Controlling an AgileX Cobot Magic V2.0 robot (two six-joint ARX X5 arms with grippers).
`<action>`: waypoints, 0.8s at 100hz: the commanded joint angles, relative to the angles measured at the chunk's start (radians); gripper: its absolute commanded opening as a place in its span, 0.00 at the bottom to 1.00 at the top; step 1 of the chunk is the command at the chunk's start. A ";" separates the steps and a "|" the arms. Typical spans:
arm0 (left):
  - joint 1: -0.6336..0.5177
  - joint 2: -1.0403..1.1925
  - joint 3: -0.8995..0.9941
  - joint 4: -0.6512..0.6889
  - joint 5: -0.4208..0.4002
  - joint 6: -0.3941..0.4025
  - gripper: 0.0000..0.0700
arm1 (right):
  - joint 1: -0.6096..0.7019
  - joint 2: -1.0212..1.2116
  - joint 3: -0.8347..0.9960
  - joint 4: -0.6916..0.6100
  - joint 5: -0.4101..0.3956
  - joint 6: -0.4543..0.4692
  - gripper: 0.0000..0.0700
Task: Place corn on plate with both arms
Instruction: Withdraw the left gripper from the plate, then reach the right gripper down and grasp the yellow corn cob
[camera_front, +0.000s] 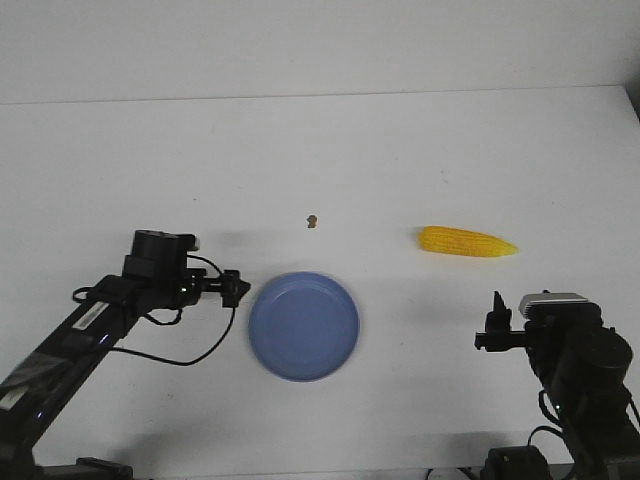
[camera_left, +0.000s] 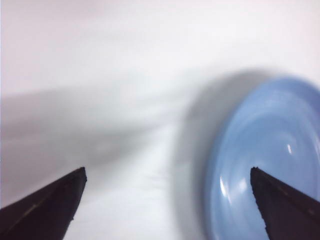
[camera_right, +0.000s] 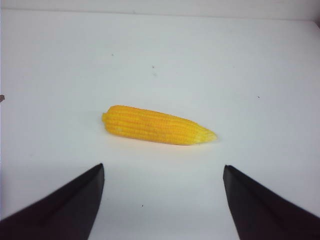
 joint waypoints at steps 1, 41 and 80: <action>0.022 -0.053 0.010 0.011 -0.055 0.069 1.00 | 0.002 0.004 0.016 0.011 -0.001 0.010 0.72; 0.142 -0.342 0.010 -0.039 -0.257 0.281 1.00 | 0.002 0.006 0.016 0.055 -0.002 0.010 0.72; 0.143 -0.366 0.010 -0.043 -0.253 0.262 1.00 | 0.002 0.292 0.070 0.002 -0.006 -0.111 0.72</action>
